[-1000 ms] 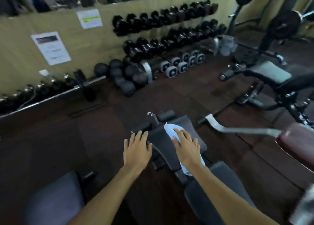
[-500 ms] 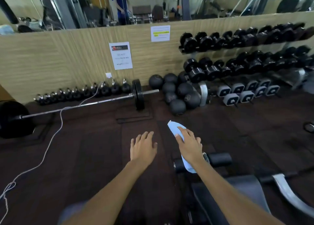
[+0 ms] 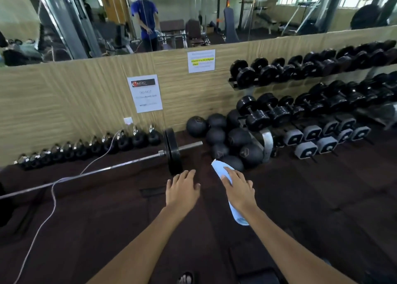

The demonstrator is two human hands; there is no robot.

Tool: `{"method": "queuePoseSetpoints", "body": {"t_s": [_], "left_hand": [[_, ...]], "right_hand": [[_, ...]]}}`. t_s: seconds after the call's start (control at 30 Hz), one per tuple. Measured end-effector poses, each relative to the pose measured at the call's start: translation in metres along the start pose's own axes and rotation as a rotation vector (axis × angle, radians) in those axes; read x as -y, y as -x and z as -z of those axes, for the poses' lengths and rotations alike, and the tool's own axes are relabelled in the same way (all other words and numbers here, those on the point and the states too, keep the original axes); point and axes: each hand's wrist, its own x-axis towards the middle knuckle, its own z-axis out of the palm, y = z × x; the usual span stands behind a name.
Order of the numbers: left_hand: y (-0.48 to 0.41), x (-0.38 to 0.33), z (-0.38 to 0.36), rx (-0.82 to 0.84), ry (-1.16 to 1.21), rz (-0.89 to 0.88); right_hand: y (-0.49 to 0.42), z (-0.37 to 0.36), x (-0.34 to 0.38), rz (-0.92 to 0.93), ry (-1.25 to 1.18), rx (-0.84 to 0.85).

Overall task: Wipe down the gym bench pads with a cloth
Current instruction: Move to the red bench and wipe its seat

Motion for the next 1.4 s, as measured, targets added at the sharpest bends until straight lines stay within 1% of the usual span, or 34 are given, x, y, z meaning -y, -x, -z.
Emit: {"method": "queuePoseSetpoints", "body": {"t_s": [0.17,0.33,0.53,0.77,0.9,1.1,1.27,1.4], "left_hand": [[-0.149,-0.012,0.014,0.047,-0.038,-0.133],[-0.267,-0.075,0.016,0.123,-0.087,-0.315],[-0.381,-0.197,-0.029,0.203,-0.161,-0.588],[-0.48,-0.387,-0.095,0.272,-0.182,-0.876],[-0.509,-0.49,-0.123,0.34,-0.183,-1.025],[-0.52,-0.635,-0.175,0.399,-0.223,-1.283],[-0.507,-0.758,-0.232,0.472,-0.223,-1.474],[-0.476,-0.856,-0.272,0.542,-0.236,-1.652]], "right_hand": [[-0.121,0.008,0.024,-0.113,-0.076,-0.111],[-0.21,0.054,0.015,-0.261,-0.153,-0.248],[-0.296,0.121,-0.059,-0.463,-0.183,-0.431],[-0.389,0.223,-0.168,-0.627,-0.27,-0.687],[-0.41,0.285,-0.215,-0.746,-0.294,-0.793],[-0.416,0.363,-0.294,-0.941,-0.315,-0.958],[-0.413,0.426,-0.374,-1.113,-0.345,-1.111],[-0.398,0.48,-0.431,-1.261,-0.342,-1.244]]}}
